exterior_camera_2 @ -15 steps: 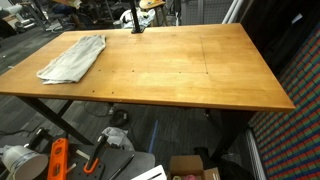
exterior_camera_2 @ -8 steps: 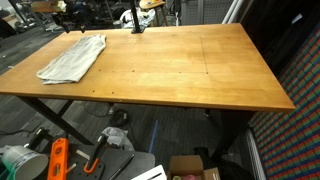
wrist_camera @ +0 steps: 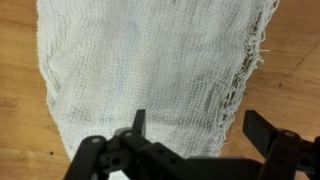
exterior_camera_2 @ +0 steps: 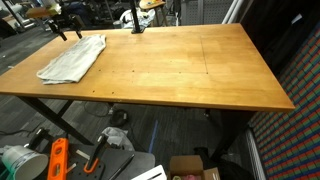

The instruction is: Fold the white towel from right to left

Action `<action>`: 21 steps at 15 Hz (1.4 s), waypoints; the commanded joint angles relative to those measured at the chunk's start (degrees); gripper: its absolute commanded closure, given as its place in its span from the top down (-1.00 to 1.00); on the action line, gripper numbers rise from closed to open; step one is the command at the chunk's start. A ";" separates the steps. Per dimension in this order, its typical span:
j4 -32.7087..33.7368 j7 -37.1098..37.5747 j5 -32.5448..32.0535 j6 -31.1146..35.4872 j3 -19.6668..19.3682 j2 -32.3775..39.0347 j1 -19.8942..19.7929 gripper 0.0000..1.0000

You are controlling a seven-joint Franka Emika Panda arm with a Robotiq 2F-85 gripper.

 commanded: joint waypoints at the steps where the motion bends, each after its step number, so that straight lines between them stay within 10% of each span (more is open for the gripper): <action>1: 0.30 0.01 0.05 -0.19 -0.07 0.13 0.07 1.00; 11: -4.04 -9.05 0.21 -16.88 -1.60 -5.61 -6.53 1.00; 21: 4.67 -9.59 14.09 -7.15 1.42 -1.65 -12.36 1.00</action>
